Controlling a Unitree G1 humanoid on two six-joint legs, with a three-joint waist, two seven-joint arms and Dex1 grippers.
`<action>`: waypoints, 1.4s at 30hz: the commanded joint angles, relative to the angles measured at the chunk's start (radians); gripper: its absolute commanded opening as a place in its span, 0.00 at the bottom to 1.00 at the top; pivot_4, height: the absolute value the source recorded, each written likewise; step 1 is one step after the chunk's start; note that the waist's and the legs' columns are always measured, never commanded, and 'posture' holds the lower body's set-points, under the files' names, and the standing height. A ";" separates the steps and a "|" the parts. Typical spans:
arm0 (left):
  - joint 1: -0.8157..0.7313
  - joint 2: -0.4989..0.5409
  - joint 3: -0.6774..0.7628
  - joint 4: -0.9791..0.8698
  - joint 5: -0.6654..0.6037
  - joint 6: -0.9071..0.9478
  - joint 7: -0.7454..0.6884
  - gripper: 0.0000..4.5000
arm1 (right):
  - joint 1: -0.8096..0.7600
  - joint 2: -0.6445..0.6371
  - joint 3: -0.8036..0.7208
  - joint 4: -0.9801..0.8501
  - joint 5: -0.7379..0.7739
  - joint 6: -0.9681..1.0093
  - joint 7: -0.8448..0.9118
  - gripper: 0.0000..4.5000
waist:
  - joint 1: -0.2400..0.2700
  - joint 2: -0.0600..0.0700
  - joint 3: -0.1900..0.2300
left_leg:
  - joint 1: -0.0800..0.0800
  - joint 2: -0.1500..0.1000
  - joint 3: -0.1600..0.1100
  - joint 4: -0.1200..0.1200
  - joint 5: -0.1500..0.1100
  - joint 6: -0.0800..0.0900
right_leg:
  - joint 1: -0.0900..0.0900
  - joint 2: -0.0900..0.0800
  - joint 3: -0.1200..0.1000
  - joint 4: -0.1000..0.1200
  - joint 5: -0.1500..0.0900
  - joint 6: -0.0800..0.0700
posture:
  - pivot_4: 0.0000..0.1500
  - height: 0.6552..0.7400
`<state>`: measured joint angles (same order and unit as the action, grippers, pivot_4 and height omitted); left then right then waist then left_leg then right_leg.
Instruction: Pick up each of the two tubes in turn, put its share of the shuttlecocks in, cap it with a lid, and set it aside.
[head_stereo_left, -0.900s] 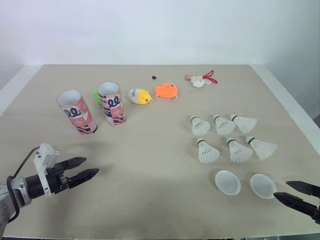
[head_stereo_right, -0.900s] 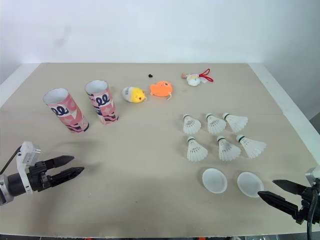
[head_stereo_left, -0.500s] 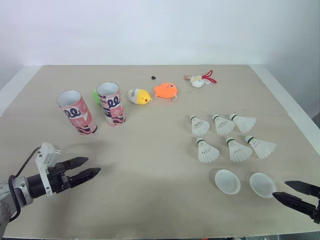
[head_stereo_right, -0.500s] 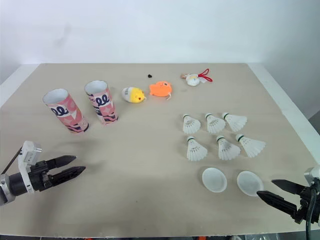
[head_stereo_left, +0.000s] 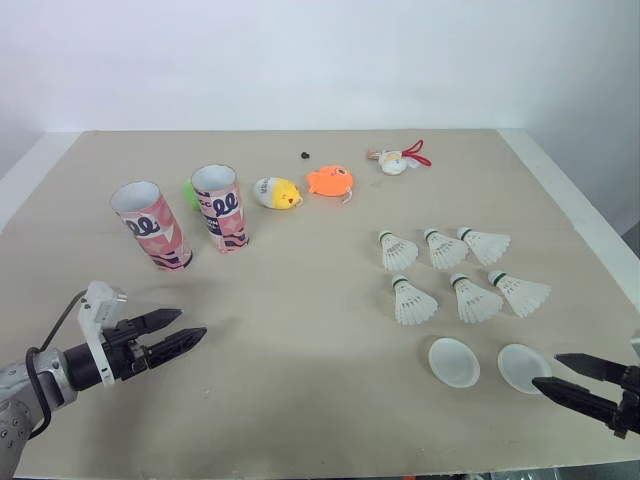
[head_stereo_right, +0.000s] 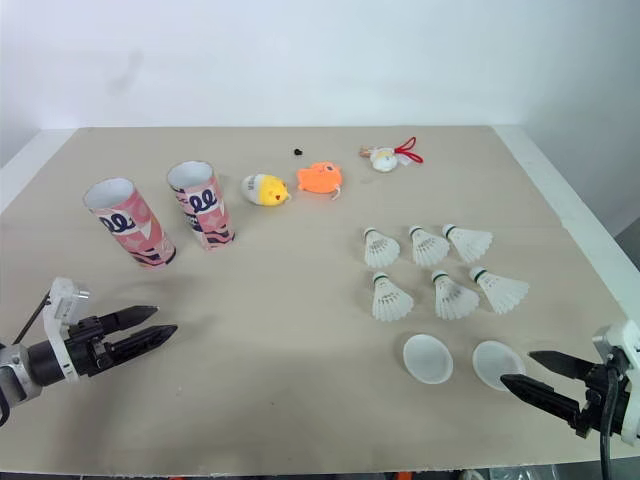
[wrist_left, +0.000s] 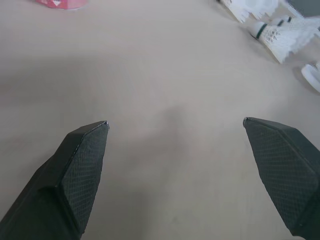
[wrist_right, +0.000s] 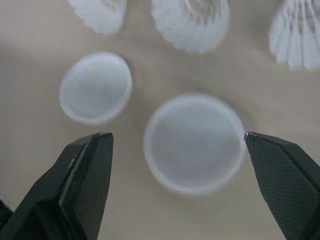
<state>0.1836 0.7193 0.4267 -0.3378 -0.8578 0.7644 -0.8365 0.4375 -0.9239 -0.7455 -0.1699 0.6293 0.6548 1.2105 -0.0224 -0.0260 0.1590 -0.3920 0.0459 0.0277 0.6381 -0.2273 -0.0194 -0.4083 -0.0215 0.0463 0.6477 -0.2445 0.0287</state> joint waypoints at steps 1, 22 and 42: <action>-0.061 -0.031 0.051 0.017 -0.033 0.001 0.078 1.00 | -0.090 -0.024 0.004 -0.119 0.104 0.056 -0.028 1.00 | 0.000 0.000 0.000 | 0.000 0.000 0.000 0.000 0.000 0.000 | 0.000 0.000 0.000 0.000 0.001 0.000 | 1.00 1.00; 0.098 -0.238 0.236 -0.180 -0.062 -0.196 0.272 1.00 | -1.034 0.365 0.768 -0.245 0.301 0.306 -0.526 1.00 | -0.008 -0.010 0.000 | 0.000 0.004 0.000 0.003 0.000 -0.001 | -0.001 0.006 0.003 0.002 0.004 -0.002 | 1.00 1.00; -0.102 -0.148 0.040 0.167 0.373 -0.402 0.306 1.00 | -1.074 0.559 0.879 -0.163 0.025 0.187 -0.635 1.00 | -0.001 -0.011 -0.001 | -0.013 0.006 0.001 0.003 -0.001 -0.001 | -0.014 0.007 0.002 0.003 0.011 -0.006 | 1.00 1.00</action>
<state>0.0994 0.5502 0.4702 -0.1847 -0.4897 0.3668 -0.5159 -0.6336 -0.3696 0.1553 -0.2748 0.6484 0.8539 0.5810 -0.0237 -0.0374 0.1580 -0.4053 0.0520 0.0284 0.6407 -0.2279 -0.0204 -0.4226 -0.0142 0.0483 0.6511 -0.2336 0.0225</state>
